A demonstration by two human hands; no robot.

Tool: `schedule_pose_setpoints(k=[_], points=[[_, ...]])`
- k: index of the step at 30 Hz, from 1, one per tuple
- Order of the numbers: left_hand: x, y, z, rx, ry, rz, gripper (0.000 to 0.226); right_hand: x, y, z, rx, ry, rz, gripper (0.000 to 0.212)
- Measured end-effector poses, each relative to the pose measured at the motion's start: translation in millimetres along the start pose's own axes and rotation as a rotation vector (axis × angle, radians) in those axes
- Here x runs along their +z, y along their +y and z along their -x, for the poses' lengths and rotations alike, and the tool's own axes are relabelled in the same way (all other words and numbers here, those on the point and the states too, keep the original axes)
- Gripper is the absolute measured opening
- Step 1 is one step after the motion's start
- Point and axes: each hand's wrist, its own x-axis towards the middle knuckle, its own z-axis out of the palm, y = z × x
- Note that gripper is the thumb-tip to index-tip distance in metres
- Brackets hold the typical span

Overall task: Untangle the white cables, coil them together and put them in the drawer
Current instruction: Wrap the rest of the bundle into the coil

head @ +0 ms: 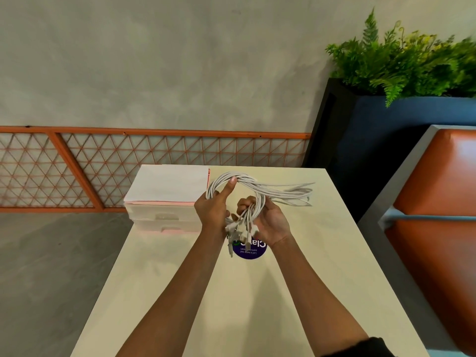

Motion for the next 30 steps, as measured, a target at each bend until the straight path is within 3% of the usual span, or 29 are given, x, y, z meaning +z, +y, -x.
schedule_pose_setpoints(k=[4,8,11,15,18,22,24,26,30], points=[[0.9,-4.1,-3.0,0.072,-0.023,-0.005,0.030,5.9,-3.1,-1.1,0.111,0.026,0.058,0.036],[-0.4,-6.1,-4.4,0.152,-0.013,-0.012,0.026,2.9,-6.9,-3.6,0.187,0.035,0.016,0.062],[-0.9,-4.5,-6.0,0.176,0.051,-0.022,0.035,10.4,-6.1,4.5,0.236,0.045,0.072,0.050],[-1.3,-1.2,-7.5,0.197,0.095,0.026,0.054,4.7,-7.1,19.7,0.134,0.016,0.096,0.022],[-4.8,0.5,-11.2,0.218,0.111,0.031,0.051,-3.0,1.4,19.8,0.077,0.021,0.209,0.039],[-7.9,0.6,-11.9,0.248,0.109,-0.009,0.044,-12.8,-1.5,18.6,0.102,-0.019,0.118,0.048],[-8.5,0.2,-13.0,0.258,0.114,-0.019,0.046,-11.3,-3.3,24.2,0.103,-0.070,0.049,0.045],[-8.7,-0.4,-15.3,0.265,0.123,-0.016,0.047,-8.7,-2.2,23.1,0.098,-0.104,0.121,0.033],[-6.5,-1.4,-17.4,0.287,0.103,-0.038,0.047,-8.1,1.8,12.3,0.127,-0.220,0.268,0.035]])
